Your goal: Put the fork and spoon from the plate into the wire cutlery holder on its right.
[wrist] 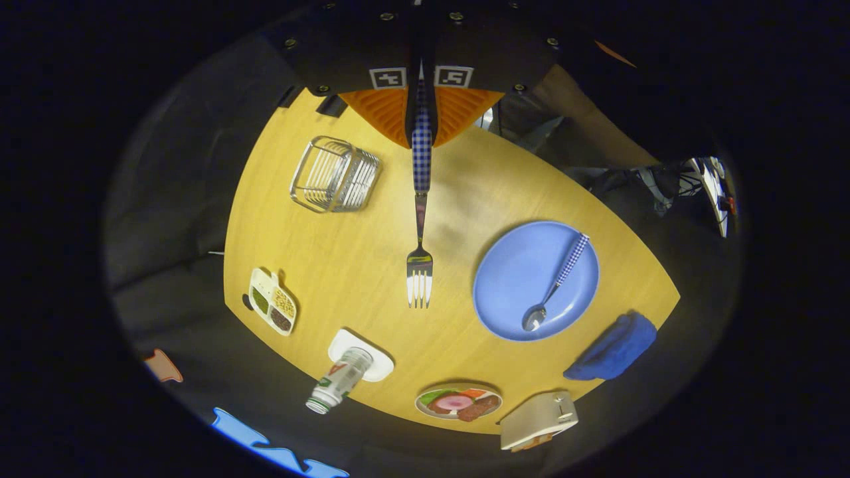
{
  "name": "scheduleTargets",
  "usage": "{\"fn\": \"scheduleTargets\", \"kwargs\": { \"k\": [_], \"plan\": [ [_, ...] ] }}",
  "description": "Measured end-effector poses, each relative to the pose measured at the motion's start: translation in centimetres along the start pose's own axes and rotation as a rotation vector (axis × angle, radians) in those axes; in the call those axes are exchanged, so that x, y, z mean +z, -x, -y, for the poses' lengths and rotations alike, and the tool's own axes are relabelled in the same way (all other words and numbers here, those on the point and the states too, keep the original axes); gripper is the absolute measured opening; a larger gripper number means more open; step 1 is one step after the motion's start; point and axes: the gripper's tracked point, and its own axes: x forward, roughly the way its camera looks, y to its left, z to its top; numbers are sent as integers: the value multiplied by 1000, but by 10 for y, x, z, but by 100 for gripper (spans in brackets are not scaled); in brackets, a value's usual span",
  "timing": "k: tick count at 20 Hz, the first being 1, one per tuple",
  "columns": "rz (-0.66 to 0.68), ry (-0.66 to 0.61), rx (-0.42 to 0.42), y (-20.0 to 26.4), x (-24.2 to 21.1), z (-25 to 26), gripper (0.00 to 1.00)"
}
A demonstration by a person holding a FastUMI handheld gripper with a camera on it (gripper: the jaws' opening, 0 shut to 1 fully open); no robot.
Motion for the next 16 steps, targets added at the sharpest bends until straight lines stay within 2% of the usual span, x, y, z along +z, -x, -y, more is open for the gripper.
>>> {"fn": "scheduleTargets", "kwargs": {
  "k": [3,8,16],
  "plan": [
    [-34,-41,-33,11,-28,31,1],
    [-121,-10,-102,16,-59,70,1],
    [-264,6,-88,3,-87,90,1]
  ]
}}
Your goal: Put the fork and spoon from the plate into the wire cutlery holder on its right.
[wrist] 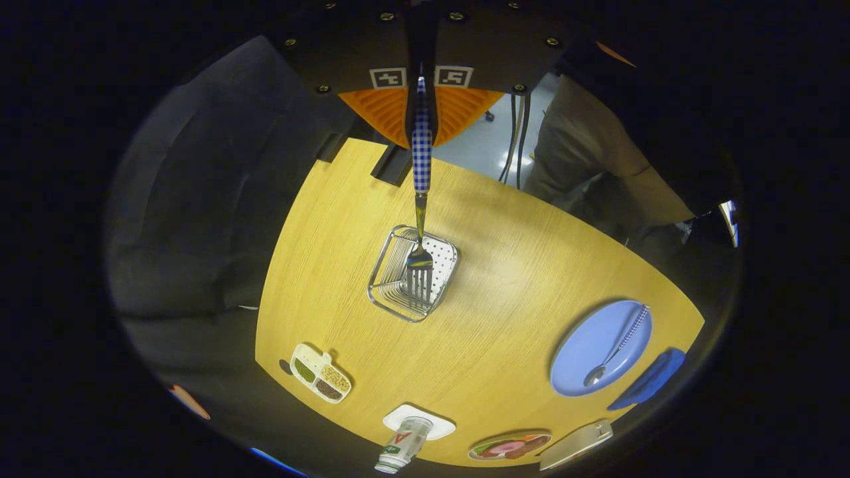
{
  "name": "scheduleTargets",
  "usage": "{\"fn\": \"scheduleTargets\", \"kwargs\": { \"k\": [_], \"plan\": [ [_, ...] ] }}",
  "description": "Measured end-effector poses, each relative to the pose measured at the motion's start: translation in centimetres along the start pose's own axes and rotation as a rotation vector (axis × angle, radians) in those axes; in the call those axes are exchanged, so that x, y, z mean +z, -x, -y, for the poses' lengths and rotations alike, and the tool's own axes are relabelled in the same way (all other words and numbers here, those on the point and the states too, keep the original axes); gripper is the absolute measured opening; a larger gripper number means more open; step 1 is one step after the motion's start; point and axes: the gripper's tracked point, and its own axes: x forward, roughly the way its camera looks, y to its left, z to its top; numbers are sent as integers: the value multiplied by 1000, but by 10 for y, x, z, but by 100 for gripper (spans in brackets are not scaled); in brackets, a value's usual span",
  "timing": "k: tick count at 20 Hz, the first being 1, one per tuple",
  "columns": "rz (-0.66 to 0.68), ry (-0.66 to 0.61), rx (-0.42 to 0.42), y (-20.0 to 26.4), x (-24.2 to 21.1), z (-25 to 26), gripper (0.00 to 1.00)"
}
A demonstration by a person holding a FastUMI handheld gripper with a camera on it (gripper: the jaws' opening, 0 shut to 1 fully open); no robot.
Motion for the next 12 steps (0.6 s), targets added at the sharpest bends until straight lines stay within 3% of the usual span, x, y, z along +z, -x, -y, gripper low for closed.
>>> {"fn": "scheduleTargets", "kwargs": {
  "k": [12],
  "plan": [
    [-140,82,-25,-11,14,21,1]
  ]
}}
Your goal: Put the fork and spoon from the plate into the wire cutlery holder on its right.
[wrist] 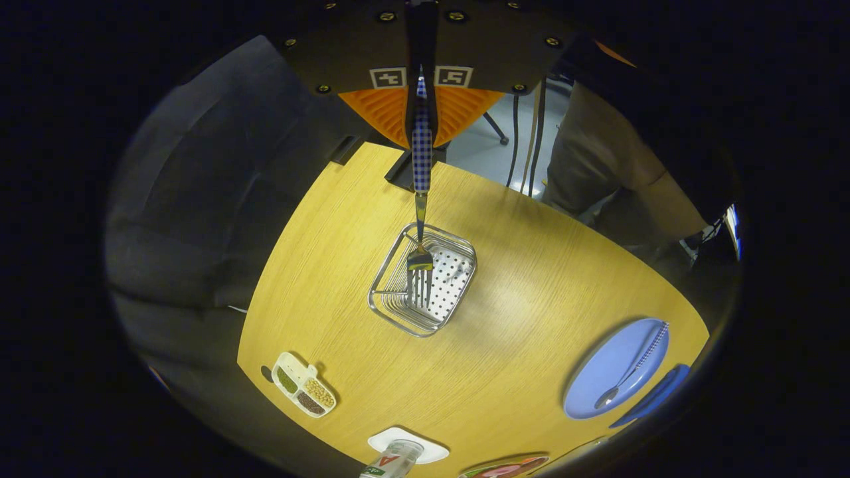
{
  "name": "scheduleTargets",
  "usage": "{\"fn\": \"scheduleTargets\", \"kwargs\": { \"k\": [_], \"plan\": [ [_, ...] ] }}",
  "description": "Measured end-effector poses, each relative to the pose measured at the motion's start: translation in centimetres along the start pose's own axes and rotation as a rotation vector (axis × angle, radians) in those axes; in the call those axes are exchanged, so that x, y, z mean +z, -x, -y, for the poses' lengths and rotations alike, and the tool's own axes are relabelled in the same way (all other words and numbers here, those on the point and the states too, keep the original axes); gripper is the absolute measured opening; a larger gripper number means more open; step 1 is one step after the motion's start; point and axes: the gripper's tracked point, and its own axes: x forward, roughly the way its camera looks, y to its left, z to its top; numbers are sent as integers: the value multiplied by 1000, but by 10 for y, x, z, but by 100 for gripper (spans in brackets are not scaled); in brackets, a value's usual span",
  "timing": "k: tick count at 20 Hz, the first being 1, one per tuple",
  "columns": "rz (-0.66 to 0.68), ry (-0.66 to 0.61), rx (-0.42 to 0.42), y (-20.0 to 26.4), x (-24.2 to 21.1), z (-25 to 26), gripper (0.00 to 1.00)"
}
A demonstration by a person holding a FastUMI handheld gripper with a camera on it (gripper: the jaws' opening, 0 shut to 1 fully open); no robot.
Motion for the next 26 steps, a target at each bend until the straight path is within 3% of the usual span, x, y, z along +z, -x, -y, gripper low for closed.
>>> {"fn": "scheduleTargets", "kwargs": {
  "k": [19,26],
  "plan": [
    [-140,81,29,-40,29,-5,1],
    [-81,42,25,-38,35,0,12]
  ]
}}
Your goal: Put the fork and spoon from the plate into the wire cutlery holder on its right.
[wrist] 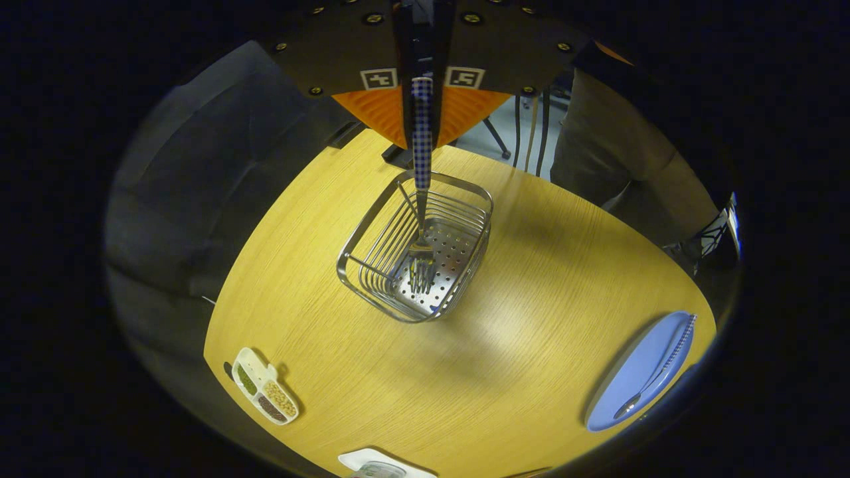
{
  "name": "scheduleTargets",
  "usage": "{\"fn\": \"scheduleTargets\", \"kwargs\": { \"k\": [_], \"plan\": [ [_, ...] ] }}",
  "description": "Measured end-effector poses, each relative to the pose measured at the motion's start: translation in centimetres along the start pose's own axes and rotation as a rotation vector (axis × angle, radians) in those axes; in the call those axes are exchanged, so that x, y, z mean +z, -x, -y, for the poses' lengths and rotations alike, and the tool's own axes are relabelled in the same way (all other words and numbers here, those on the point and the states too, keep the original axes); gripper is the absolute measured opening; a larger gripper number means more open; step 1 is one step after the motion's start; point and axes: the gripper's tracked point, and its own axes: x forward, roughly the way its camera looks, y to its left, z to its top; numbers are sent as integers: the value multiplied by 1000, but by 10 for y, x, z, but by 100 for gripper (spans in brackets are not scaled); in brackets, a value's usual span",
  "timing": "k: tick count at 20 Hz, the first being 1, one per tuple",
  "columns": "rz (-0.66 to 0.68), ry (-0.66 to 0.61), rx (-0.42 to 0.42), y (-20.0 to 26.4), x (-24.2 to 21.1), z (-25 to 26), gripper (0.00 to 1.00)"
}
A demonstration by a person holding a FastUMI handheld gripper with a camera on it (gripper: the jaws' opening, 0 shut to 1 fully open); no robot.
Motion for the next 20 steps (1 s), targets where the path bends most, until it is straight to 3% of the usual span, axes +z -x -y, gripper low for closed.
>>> {"fn": "scheduleTargets", "kwargs": {
  "k": [3,5,6,13,20],
  "plan": [
    [61,-7,-16,14,4,1,35],
    [107,-31,-34,21,7,4,98],
    [123,-46,-43,24,7,4,94],
    [246,-162,-101,56,6,-10,95],
    [508,-291,37,97,43,-75,95]
  ]
}}
